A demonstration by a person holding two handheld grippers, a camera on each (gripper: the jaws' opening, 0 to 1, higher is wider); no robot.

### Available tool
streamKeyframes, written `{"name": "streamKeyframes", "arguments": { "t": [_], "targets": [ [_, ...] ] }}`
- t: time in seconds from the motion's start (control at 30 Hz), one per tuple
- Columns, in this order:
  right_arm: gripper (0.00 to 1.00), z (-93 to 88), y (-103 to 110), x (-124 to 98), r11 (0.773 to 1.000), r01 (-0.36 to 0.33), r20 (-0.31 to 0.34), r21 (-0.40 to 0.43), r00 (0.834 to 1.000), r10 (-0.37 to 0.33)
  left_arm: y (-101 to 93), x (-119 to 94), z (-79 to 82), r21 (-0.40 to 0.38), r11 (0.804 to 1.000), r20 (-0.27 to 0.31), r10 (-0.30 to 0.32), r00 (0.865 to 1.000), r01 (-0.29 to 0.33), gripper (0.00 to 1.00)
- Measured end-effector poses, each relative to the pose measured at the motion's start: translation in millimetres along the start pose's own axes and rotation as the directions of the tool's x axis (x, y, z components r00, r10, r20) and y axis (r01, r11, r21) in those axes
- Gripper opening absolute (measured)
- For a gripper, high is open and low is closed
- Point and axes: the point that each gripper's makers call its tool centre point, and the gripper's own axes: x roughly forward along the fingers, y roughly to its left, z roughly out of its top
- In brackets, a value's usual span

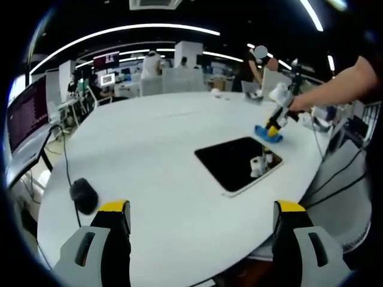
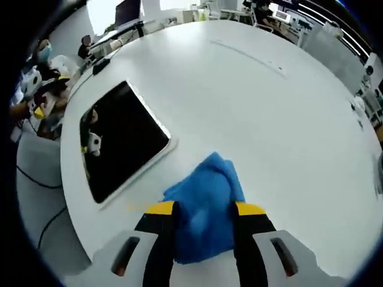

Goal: Wipe the mirror surface with the cleaning cloth until all visible marks leave the cleaned area.

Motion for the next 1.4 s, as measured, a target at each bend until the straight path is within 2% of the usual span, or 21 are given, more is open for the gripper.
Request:
{"name": "streamKeyframes", "arguments": {
  "t": [0.03, 0.1, 0.13, 0.17, 0.2, 0.23, 0.4, 0.47, 0.57, 0.67, 0.7, 0.73, 0.87, 0.93, 1.03, 1.07, 1.17, 1.27, 1.33, 1.4],
  "targets": [
    [0.52, 0.2, 0.9, -0.5, 1.000, 0.001, 0.004, -0.018, 1.000, 0.000, 0.2, 0.0, 0.1, -0.001, 1.000, 0.000, 0.001, 1.000, -0.001, 1.00],
    [0.73, 6.9, 6.9, -3.0, 0.998, -0.026, 0.046, -0.054, 0.999, 0.028, -0.3, 0.7, 0.4, -0.001, 1.000, 0.001, -0.001, 1.000, 0.001, 1.00],
    [0.88, 19.7, 18.7, -6.3, 0.996, -0.076, 0.128, -0.036, 0.989, 0.080, -1.9, 1.6, 1.2, -0.002, 1.000, 0.003, -0.007, 1.000, 0.007, 1.00],
    [0.99, 28.8, 24.7, -9.2, 0.994, -0.104, 0.186, -0.024, 0.977, 0.106, -2.9, 2.4, 1.5, -0.005, 1.000, 0.001, -0.008, 1.000, 0.008, 1.00],
    [0.98, 29.3, 31.7, -16.6, 0.990, -0.141, 0.190, -0.023, 0.971, 0.143, -3.9, 3.3, 1.5, -0.005, 1.000, -0.002, -0.009, 1.000, 0.009, 1.00],
    [1.00, 36.7, 33.8, -21.7, 0.989, -0.147, 0.232, -0.028, 0.961, 0.149, -5.5, 4.3, 2.0, -0.005, 1.000, -0.002, -0.012, 1.000, 0.012, 1.00],
    [1.00, 24.6, 30.0, -25.0, 0.993, -0.121, 0.181, -0.005, 0.976, 0.120, -9.3, 6.7, 6.5, -0.001, 1.000, 0.007, -0.017, 1.000, 0.017, 1.00],
    [1.00, 24.1, 26.6, -28.6, 0.995, -0.097, 0.188, 0.007, 0.978, 0.094, -9.7, 7.0, 7.9, 0.000, 1.000, 0.010, -0.019, 1.000, 0.019, 1.00],
    [1.00, 29.7, 24.5, -38.8, 0.998, -0.062, 0.235, 0.005, 0.970, 0.059, -9.6, 7.8, 8.0, 0.012, 1.000, 0.003, -0.028, 1.000, 0.028, 1.00],
    [1.00, 34.4, 15.0, -53.1, 1.000, 0.017, 0.294, 0.022, 0.956, -0.022, -6.6, 7.9, 12.9, 0.012, 0.999, 0.004, -0.030, 1.000, 0.030, 1.00],
    [1.00, 34.9, 13.7, -55.4, 0.999, 0.027, 0.303, 0.026, 0.952, -0.033, -6.4, 7.6, 16.3, -0.011, 0.999, 0.015, -0.034, 0.999, 0.035, 1.00],
    [1.00, 35.7, 9.5, -61.6, 0.998, 0.056, 0.330, 0.037, 0.942, -0.065, -6.4, 7.3, 25.6, -0.059, 0.997, 0.056, -0.039, 0.998, 0.042, 1.00],
    [1.00, 30.6, 7.1, -81.8, 0.988, 0.121, 0.392, 0.100, 0.907, -0.151, 3.6, 6.1, 35.5, -0.035, 0.999, 0.074, -0.013, 0.997, 0.016, 1.00],
    [1.00, 21.6, 11.1, -88.5, 0.984, 0.146, 0.405, 0.107, 0.897, -0.177, 7.2, 6.5, 37.9, -0.012, 1.000, 0.076, -0.005, 0.997, 0.006, 1.00],
    [1.00, 6.3, 20.0, -97.6, 0.974, 0.181, 0.437, 0.140, 0.871, -0.225, 8.8, 5.9, 42.3, 0.001, 1.000, 0.087, -0.009, 0.996, 0.009, 1.00],
    [1.00, 0.7, 20.8, -98.4, 0.971, 0.189, 0.436, 0.146, 0.869, -0.234, 9.2, 6.1, 42.7, 0.005, 1.000, 0.089, -0.009, 0.996, 0.009, 1.00],
    [1.00, -16.2, 24.7, -104.3, 0.958, 0.218, 0.460, 0.187, 0.842, -0.282, 7.2, 8.0, 42.9, 0.013, 1.000, 0.092, -0.013, 0.996, 0.012, 1.00],
    [1.00, -29.5, 31.6, -105.7, 0.954, 0.222, 0.471, 0.204, 0.831, -0.294, 0.5, 10.5, 41.6, 0.031, 0.999, 0.089, -0.033, 0.995, 0.031, 1.00],
    [1.00, -37.4, 35.1, -103.6, 0.952, 0.225, 0.472, 0.207, 0.830, -0.298, -3.9, 10.9, 43.7, 0.031, 0.999, 0.099, -0.041, 0.994, 0.038, 1.00],
    [1.00, -48.7, 38.2, -100.5, 0.948, 0.224, 0.456, 0.228, 0.835, -0.307, -5.5, 11.5, 44.5, 0.030, 0.999, 0.107, -0.042, 0.993, 0.039, 1.00]
  ]
}}
